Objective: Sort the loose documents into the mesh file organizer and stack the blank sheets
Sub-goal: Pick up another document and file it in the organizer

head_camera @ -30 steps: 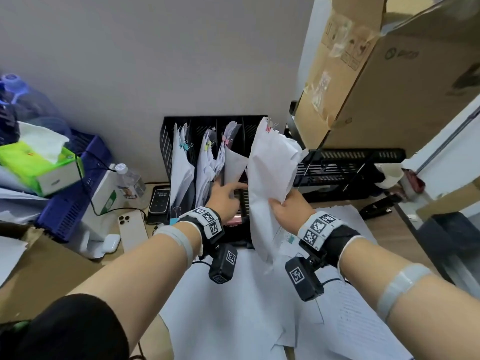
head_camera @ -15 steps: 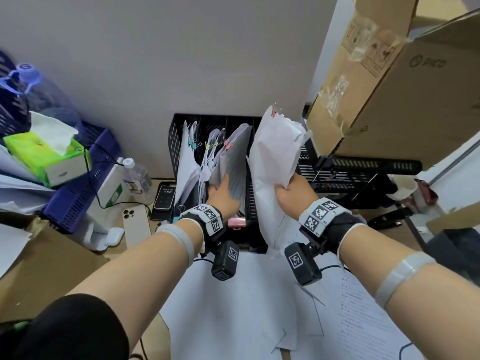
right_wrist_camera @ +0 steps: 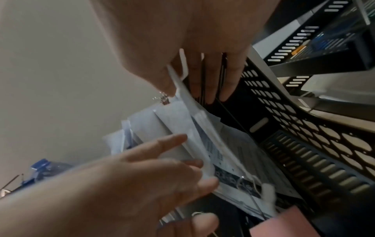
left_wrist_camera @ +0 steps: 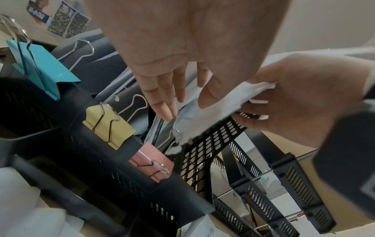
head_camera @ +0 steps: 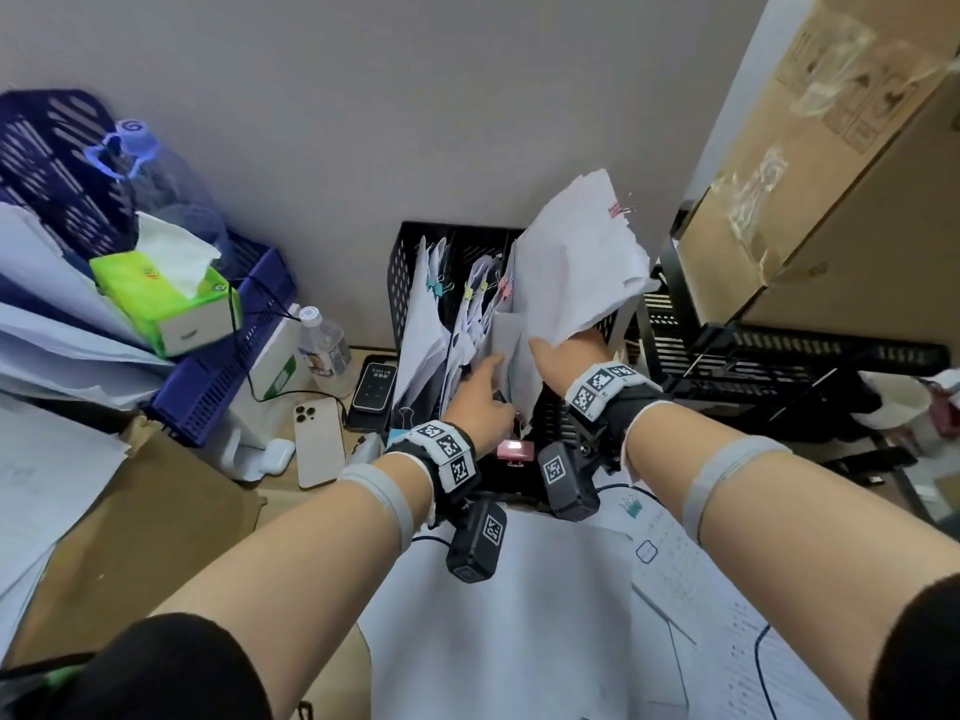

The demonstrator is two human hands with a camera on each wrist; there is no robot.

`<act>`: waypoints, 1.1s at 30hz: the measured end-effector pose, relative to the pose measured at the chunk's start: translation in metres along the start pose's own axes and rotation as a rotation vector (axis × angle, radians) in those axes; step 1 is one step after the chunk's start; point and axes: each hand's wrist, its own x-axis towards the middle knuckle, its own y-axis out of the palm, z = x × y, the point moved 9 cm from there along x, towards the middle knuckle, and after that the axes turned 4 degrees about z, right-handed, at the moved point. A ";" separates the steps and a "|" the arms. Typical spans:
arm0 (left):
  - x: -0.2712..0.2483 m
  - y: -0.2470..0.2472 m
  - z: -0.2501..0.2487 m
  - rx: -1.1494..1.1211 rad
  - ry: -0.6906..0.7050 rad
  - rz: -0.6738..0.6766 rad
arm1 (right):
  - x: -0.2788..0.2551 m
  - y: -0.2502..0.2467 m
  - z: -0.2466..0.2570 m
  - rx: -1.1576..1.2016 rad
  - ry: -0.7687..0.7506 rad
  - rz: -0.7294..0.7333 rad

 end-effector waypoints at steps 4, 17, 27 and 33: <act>0.007 0.000 0.003 -0.023 0.015 -0.017 | 0.002 0.006 -0.018 0.090 0.136 0.044; 0.016 -0.002 0.015 0.021 -0.006 -0.087 | 0.015 0.016 -0.025 -0.075 0.051 0.103; 0.013 -0.021 0.028 0.274 -0.149 -0.190 | 0.008 0.028 -0.039 -0.088 0.039 0.173; 0.022 -0.018 0.012 0.248 -0.042 -0.186 | 0.013 0.013 -0.028 -0.085 -0.118 0.000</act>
